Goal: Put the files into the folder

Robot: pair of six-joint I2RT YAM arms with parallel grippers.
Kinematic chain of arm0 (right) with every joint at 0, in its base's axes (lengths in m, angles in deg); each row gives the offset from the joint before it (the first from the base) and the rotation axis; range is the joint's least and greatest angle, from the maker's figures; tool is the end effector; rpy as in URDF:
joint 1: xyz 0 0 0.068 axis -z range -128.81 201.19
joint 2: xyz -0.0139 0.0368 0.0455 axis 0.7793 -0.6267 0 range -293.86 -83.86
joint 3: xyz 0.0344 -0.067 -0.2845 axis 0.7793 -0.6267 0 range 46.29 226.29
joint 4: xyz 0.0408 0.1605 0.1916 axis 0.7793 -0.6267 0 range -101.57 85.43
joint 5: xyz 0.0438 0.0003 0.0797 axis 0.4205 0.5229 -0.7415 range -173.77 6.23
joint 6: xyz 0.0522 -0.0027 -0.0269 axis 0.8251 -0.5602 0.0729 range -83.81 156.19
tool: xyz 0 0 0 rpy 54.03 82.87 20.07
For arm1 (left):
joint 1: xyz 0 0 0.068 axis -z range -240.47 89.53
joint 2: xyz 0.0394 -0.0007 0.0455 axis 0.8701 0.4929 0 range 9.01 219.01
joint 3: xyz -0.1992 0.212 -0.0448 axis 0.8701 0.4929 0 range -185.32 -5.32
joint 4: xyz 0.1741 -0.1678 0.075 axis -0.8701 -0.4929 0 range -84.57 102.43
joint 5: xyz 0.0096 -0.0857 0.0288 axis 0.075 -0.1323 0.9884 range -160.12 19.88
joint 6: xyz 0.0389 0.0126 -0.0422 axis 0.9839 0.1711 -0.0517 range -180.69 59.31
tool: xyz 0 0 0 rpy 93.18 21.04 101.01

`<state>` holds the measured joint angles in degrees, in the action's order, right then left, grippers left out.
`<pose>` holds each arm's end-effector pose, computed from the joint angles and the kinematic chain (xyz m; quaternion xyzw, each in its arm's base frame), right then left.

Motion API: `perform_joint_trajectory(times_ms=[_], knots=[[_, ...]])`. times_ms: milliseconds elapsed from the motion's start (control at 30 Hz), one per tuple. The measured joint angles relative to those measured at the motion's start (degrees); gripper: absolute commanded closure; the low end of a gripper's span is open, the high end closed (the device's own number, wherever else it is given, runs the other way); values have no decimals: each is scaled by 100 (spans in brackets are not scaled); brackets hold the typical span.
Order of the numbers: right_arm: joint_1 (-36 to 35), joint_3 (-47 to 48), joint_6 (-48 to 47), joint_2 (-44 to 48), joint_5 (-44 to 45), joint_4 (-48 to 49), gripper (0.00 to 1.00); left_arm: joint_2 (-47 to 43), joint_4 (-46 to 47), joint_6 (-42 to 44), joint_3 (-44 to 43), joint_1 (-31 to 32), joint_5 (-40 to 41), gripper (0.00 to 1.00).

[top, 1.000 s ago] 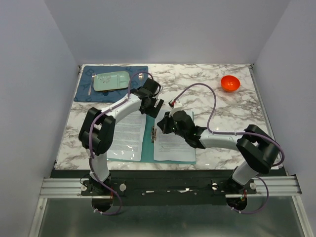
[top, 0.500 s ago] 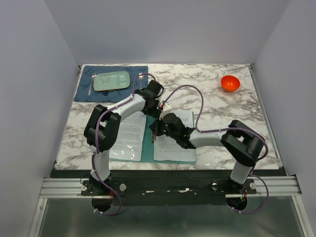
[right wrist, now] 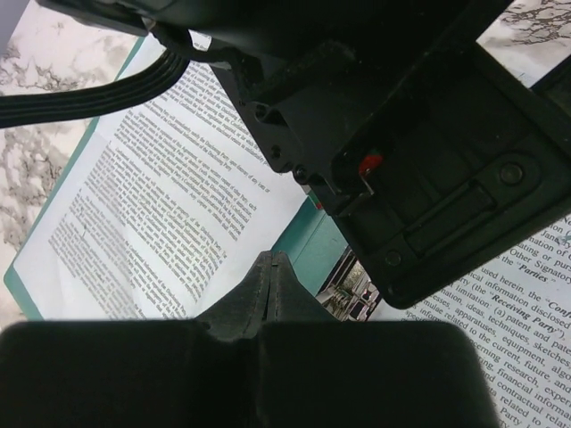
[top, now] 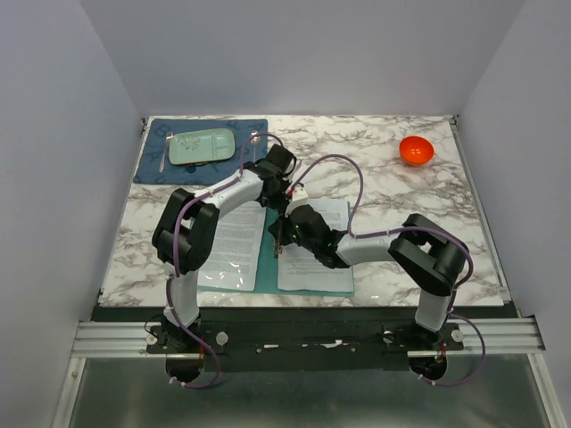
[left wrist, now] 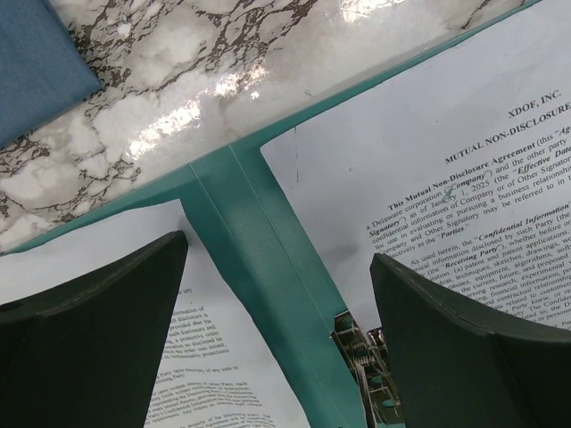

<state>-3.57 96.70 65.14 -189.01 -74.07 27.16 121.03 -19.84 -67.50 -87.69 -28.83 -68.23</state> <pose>0.2292 0.3119 0.1861 -0.1402 0.8203 0.3145 0.4566 0.3559 -0.2177 0.2112 0.2047 0.9482 -0.0648 0.2342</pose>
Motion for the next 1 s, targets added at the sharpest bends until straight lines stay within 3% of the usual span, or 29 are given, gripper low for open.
perform_joint_trajectory(times_ms=[1000], knots=[[0,-4,184,-138,-420,208,99,273,282,225,133,0,70,1]])
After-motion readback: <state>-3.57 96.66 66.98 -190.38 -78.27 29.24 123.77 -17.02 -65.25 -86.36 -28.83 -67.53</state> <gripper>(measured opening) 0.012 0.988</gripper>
